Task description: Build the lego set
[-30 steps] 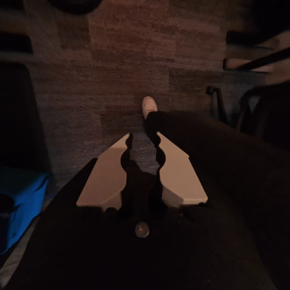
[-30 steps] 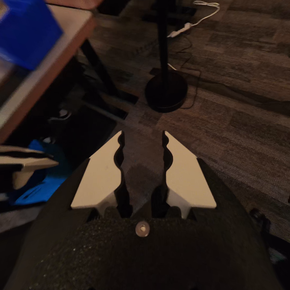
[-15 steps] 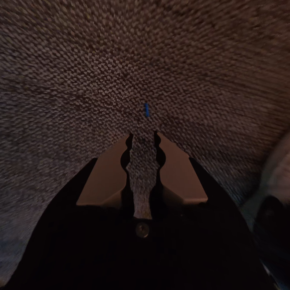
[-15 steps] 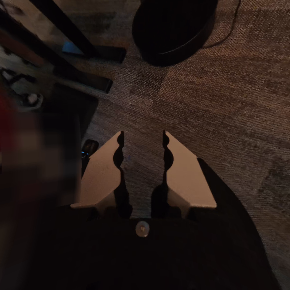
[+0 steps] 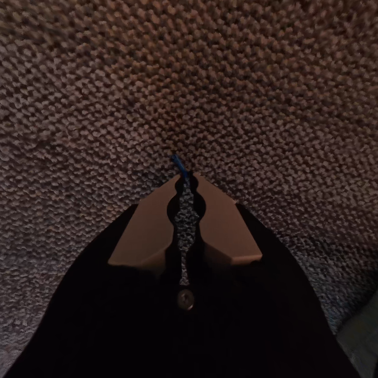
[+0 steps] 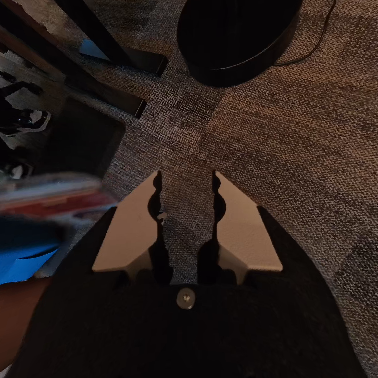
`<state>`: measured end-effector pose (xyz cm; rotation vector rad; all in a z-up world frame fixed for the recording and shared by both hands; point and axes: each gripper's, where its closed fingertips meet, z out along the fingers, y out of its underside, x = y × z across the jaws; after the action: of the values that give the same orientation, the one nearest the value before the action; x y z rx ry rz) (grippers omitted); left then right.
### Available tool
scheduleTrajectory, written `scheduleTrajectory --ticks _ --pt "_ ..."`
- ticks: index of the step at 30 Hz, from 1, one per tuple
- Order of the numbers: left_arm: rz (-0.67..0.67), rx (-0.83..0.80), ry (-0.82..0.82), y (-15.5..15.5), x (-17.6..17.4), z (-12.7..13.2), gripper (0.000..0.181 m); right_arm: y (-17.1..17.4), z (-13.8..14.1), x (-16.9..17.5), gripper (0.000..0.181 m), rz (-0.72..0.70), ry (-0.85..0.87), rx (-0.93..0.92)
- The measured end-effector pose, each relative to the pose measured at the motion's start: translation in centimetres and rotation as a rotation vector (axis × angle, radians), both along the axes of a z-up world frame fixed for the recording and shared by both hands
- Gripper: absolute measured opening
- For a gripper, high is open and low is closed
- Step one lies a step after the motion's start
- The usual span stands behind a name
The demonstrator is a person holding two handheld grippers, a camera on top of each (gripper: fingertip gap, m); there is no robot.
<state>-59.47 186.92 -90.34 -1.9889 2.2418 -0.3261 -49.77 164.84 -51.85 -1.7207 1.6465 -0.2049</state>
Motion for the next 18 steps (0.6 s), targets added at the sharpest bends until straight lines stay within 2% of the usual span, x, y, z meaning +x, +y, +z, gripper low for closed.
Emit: scheduleTrajectory --ticks 6,8,10,12,14,16,18 --pt "-0.062 -0.006 0.034 -0.1 0.1 0.6 0.004 -1.7 -0.2 -0.3 0.047 0.003 0.014 -0.009" --pt "-0.080 -0.038 0.028 -0.6 0.5 2.6 0.004 -2.8 -0.1 -0.4 0.046 -0.022 0.020 -0.004" --pt "-0.106 -0.097 -0.014 -2.2 1.8 6.9 0.004 -3.8 0.7 -0.7 0.045 -0.052 0.033 0.027" --pt "-0.163 -0.198 -0.091 -5.2 3.6 14.0 0.004 -4.3 2.6 -1.4 0.041 -0.073 0.065 0.104" --pt "-0.267 -0.296 -0.195 -9.4 5.6 23.7 0.004 -4.2 6.2 -2.3 0.040 -0.072 0.104 0.224" --pt "-0.396 -0.390 -0.308 -14.1 7.2 35.2 0.004 -4.5 12.0 -2.8 0.036 -0.082 0.118 0.341" --pt "-0.525 -0.478 -0.432 -18.7 8.4 47.9 0.004 -4.9 20.8 -2.2 0.031 -0.081 0.063 0.467"
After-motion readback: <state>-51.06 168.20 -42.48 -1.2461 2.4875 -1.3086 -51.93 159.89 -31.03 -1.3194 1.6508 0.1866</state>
